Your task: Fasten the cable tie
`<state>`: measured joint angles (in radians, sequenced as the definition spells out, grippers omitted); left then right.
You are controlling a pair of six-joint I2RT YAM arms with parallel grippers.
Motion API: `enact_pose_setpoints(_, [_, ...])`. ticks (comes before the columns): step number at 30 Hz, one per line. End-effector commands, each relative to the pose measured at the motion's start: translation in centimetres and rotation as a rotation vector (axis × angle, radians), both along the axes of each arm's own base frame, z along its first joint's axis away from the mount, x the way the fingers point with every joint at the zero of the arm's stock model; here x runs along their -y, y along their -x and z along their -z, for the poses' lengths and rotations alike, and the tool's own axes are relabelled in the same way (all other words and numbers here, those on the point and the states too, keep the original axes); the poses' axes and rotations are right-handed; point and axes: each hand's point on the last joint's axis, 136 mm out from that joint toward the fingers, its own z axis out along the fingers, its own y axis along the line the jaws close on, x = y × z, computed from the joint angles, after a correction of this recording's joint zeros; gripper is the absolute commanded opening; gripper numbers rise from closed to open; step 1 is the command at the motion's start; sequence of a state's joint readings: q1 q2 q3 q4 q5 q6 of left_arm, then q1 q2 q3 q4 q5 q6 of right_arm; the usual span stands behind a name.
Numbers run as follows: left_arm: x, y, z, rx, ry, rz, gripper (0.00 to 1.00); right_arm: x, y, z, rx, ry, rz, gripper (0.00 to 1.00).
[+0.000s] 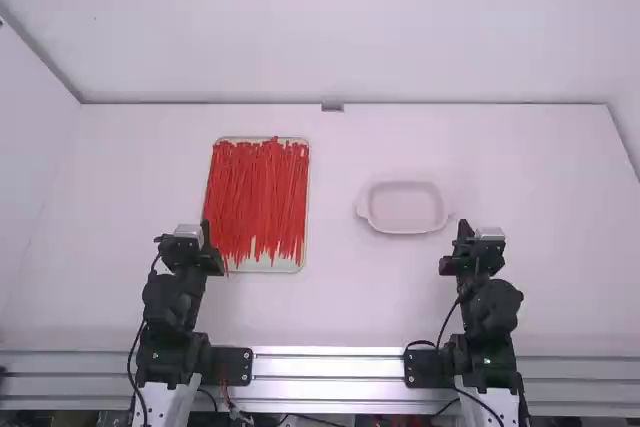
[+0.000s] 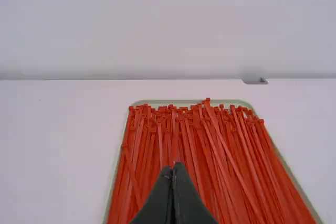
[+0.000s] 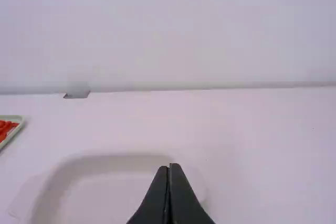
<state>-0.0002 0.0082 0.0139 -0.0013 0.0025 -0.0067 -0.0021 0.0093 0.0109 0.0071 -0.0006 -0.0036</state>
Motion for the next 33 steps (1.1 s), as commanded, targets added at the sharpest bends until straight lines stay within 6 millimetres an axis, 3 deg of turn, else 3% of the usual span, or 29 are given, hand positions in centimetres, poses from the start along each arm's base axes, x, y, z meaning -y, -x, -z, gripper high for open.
enact_pose_setpoints(1, [0.0,0.0,0.0,0.000,0.000,0.000,0.00,0.0,0.0,0.0,-0.001,0.000,-0.002,0.00])
enact_pose_setpoints(14, [0.5,0.1,-1.5,-0.038,0.002,0.027,0.07,-0.4,0.0,-1.2,-0.032,0.001,-0.019,0.07])
enact_pose_setpoints(33, [2.1,-1.4,-3.7,-0.312,0.067,0.088,0.37,-1.9,-1.6,-3.3,-0.324,-0.039,-0.053,0.37])
